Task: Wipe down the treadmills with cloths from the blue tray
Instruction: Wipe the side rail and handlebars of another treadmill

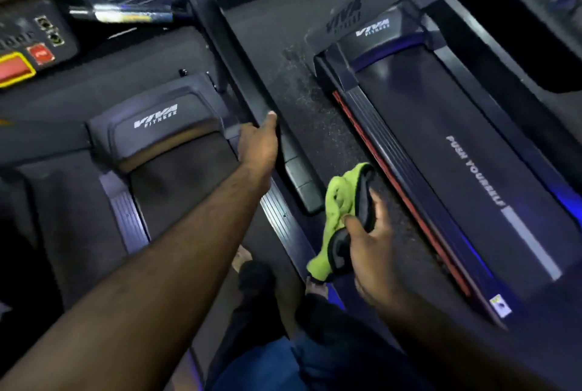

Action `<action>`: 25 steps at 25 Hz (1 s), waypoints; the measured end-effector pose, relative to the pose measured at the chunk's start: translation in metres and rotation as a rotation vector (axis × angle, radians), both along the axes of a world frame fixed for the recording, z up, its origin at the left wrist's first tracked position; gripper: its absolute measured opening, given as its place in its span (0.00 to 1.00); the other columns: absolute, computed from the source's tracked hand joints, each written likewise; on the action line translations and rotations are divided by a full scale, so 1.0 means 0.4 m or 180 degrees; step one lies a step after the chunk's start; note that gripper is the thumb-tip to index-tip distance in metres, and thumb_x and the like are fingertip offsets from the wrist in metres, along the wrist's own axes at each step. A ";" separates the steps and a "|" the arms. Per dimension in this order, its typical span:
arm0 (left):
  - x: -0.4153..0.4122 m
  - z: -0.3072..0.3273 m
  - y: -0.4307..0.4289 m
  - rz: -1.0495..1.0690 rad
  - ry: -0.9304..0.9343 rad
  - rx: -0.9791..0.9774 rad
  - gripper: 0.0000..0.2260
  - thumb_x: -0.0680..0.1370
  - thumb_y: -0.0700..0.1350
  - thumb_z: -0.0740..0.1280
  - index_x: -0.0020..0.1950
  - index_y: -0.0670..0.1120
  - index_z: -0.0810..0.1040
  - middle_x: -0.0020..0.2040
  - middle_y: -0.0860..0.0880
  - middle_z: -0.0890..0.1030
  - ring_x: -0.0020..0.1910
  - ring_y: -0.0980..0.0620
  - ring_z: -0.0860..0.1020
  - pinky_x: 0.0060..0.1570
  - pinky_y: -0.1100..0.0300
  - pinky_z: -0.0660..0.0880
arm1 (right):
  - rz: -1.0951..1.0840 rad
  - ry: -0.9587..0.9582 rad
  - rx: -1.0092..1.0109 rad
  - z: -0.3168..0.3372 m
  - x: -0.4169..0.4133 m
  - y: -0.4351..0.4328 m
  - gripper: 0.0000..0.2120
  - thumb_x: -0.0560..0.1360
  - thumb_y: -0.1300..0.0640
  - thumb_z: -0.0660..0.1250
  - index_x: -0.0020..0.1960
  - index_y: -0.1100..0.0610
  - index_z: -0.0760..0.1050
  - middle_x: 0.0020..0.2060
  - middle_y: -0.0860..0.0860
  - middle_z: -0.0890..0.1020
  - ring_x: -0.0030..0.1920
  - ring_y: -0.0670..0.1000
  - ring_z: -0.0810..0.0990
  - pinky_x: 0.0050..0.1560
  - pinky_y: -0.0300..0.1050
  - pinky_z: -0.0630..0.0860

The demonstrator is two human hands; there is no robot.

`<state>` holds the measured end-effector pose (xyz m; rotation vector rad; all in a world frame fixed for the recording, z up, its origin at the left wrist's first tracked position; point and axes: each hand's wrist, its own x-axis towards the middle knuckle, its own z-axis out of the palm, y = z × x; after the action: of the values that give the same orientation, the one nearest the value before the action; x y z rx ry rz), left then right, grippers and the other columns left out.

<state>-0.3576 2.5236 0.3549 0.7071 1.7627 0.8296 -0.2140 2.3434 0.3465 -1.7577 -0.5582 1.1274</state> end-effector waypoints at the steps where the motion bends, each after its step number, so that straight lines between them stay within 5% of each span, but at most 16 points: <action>1: 0.022 0.005 0.024 0.0115 0.0148 -0.0028 0.35 0.82 0.64 0.63 0.77 0.38 0.66 0.76 0.39 0.71 0.72 0.38 0.72 0.70 0.47 0.70 | -0.0499 0.1115 -0.0185 -0.013 -0.014 0.017 0.22 0.80 0.61 0.67 0.72 0.47 0.75 0.64 0.55 0.84 0.58 0.51 0.85 0.55 0.46 0.83; 3: 0.052 0.008 0.071 0.0302 0.0355 -0.0127 0.36 0.84 0.64 0.58 0.80 0.37 0.59 0.80 0.37 0.64 0.76 0.35 0.67 0.73 0.46 0.65 | -0.0822 0.2883 -0.0438 -0.007 -0.038 0.035 0.20 0.84 0.52 0.62 0.73 0.57 0.75 0.62 0.61 0.83 0.55 0.61 0.86 0.53 0.56 0.85; 5: 0.074 -0.003 0.087 0.0481 0.0741 -0.0081 0.35 0.85 0.64 0.57 0.79 0.37 0.60 0.79 0.34 0.64 0.76 0.33 0.66 0.73 0.45 0.64 | -0.0845 0.3390 -0.0423 0.017 -0.061 0.047 0.21 0.85 0.46 0.58 0.71 0.55 0.78 0.64 0.58 0.83 0.62 0.61 0.84 0.62 0.61 0.81; 7: 0.086 -0.031 0.090 0.0507 0.1061 0.0025 0.32 0.85 0.63 0.57 0.76 0.37 0.62 0.76 0.33 0.67 0.74 0.33 0.67 0.72 0.47 0.64 | -0.1307 0.3120 -0.0309 -0.015 -0.068 0.100 0.19 0.85 0.49 0.59 0.71 0.53 0.79 0.64 0.52 0.84 0.66 0.56 0.82 0.70 0.62 0.75; 11: 0.088 -0.051 0.098 0.0437 0.1456 0.0151 0.30 0.86 0.61 0.56 0.74 0.37 0.65 0.73 0.34 0.70 0.72 0.35 0.70 0.69 0.50 0.65 | -0.1034 0.2832 -0.1226 -0.086 -0.028 0.244 0.13 0.79 0.49 0.65 0.51 0.56 0.84 0.43 0.58 0.86 0.41 0.59 0.86 0.41 0.51 0.82; 16: 0.091 -0.043 0.094 0.0414 0.1551 0.0287 0.29 0.86 0.61 0.57 0.73 0.37 0.67 0.71 0.36 0.74 0.70 0.36 0.72 0.66 0.51 0.67 | -0.1133 0.3268 -0.0963 -0.029 -0.036 0.163 0.16 0.84 0.48 0.60 0.62 0.51 0.84 0.61 0.51 0.85 0.53 0.59 0.86 0.44 0.54 0.84; 19: 0.091 -0.048 0.095 0.0415 0.1681 0.0310 0.28 0.85 0.61 0.57 0.71 0.37 0.69 0.69 0.36 0.75 0.67 0.37 0.74 0.64 0.51 0.69 | -0.0785 0.3235 -0.0983 -0.080 -0.002 0.251 0.13 0.81 0.53 0.63 0.46 0.58 0.82 0.40 0.57 0.86 0.35 0.56 0.85 0.40 0.46 0.80; 22: 0.087 -0.057 0.098 0.0410 0.1721 0.0345 0.28 0.85 0.62 0.58 0.70 0.38 0.69 0.67 0.37 0.76 0.66 0.37 0.75 0.66 0.48 0.71 | -0.0443 0.3027 -0.1447 -0.078 0.008 0.274 0.15 0.82 0.52 0.62 0.50 0.60 0.84 0.42 0.60 0.86 0.35 0.57 0.86 0.36 0.47 0.83; 25: 0.086 -0.054 0.099 0.0393 0.1660 0.0315 0.29 0.85 0.63 0.57 0.71 0.38 0.69 0.67 0.37 0.76 0.65 0.38 0.76 0.65 0.48 0.71 | -0.0231 0.3110 -0.1088 -0.055 0.014 0.228 0.17 0.83 0.54 0.61 0.48 0.61 0.85 0.41 0.60 0.87 0.33 0.57 0.86 0.33 0.48 0.84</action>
<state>-0.3231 2.5634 0.3332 0.9494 2.2597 0.8717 -0.2085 2.4344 0.3243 -1.2390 0.3066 1.8990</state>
